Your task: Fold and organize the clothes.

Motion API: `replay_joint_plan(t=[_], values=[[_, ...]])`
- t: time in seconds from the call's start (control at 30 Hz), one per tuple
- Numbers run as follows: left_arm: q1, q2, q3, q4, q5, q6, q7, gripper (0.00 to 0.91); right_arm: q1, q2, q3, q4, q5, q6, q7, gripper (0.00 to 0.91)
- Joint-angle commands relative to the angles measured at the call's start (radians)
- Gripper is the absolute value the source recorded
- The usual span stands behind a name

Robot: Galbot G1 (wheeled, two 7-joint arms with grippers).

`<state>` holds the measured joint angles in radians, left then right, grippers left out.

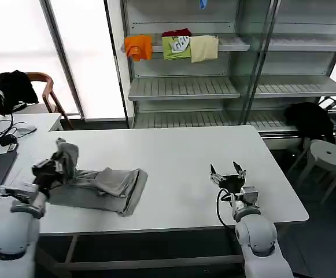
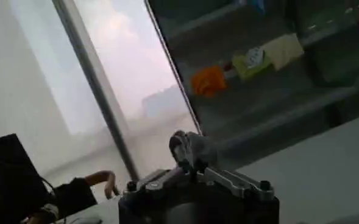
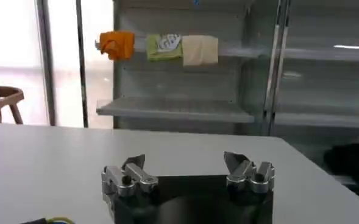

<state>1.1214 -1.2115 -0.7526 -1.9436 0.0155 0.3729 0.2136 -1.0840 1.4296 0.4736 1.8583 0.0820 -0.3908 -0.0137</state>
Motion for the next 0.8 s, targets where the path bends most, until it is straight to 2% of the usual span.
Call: replay_joint_plan(t=[0.03, 0.27, 0.57, 0.6, 0.8], values=[[-0.004, -0.16, 0.336, -0.039, 0.087, 0.095, -0.078, 0.01, -0.025, 0.004, 0.005, -0.017, -0.02, 0.016, 0.002, 0.907], [0.013, -0.193, 0.395, 0.023, 0.1, 0.098, -0.086, 0.01, -0.031, 0.007, 0.009, -0.01, -0.018, 0.02, 0.016, 0.907], [0.025, -0.196, 0.415, 0.039, 0.141, 0.097, -0.085, 0.02, -0.026, 0.011, 0.002, -0.013, -0.017, 0.019, 0.03, 0.907], [0.025, -0.198, 0.416, 0.041, 0.144, 0.098, -0.086, 0.907, -0.026, 0.013, 0.001, -0.013, -0.017, 0.019, 0.03, 0.907], [0.035, -0.205, 0.429, 0.047, 0.133, 0.088, -0.091, 0.907, -0.027, 0.016, -0.004, -0.011, -0.018, 0.018, 0.031, 0.907]])
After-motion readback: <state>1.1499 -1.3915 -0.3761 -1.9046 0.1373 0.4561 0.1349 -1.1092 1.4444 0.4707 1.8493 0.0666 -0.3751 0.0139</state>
